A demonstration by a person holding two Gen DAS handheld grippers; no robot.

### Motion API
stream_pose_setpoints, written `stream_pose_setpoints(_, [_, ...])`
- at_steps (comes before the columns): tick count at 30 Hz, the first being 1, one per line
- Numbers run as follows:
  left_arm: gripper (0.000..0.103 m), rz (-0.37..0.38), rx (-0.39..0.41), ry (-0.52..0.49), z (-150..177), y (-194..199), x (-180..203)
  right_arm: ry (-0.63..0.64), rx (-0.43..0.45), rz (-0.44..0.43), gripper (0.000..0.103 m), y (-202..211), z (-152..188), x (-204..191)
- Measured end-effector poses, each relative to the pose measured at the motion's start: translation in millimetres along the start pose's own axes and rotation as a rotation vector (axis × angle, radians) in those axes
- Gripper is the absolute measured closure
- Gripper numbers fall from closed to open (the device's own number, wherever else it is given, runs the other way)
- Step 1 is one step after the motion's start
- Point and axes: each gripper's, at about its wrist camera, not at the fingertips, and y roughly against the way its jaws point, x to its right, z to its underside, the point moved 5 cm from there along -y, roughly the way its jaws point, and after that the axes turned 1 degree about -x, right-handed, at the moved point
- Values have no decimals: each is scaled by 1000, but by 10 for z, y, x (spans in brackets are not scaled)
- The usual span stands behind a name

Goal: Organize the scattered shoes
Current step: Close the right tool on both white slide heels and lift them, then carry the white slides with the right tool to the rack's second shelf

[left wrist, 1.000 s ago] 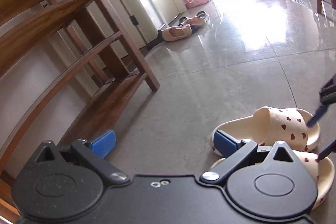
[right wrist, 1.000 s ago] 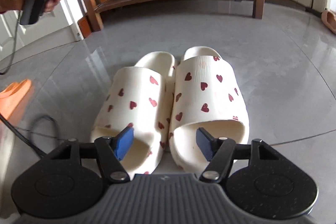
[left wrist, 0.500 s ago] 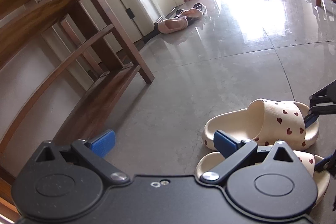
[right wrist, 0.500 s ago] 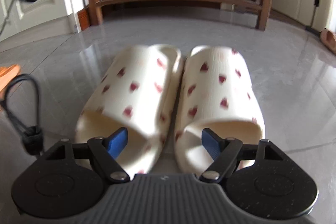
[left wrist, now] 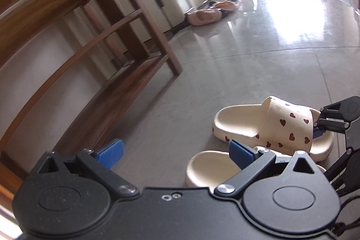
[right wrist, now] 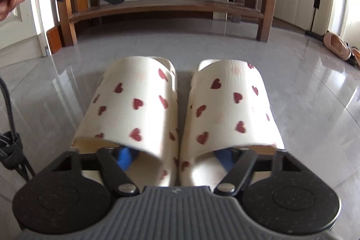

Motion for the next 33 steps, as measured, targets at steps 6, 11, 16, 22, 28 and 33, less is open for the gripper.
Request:
stream_pose_setpoints(6, [2,-59,-65,93,202,-56,-129,-15,29,7,56,-70,-181,72])
stream_pose_setpoints(11, [2,-79,-94,135,320,-78,-188,-11,15,36,47,-121,-239,80])
stream_pose_setpoints(16, [2,-85,-143,169,483,-144,-249,27,6,39,45,-175,-268,25])
stream_pose_setpoints(22, [2,-101,-162,195,582,-148,-301,65,2,8,59,-277,-385,28])
stream_pose_setpoints(28, [2,-134,-174,238,643,-142,-412,55,6,-28,74,-326,-534,52])
stream_pose_setpoints(33, [2,-170,-176,272,691,-110,-520,35,29,-39,78,-313,-732,107])
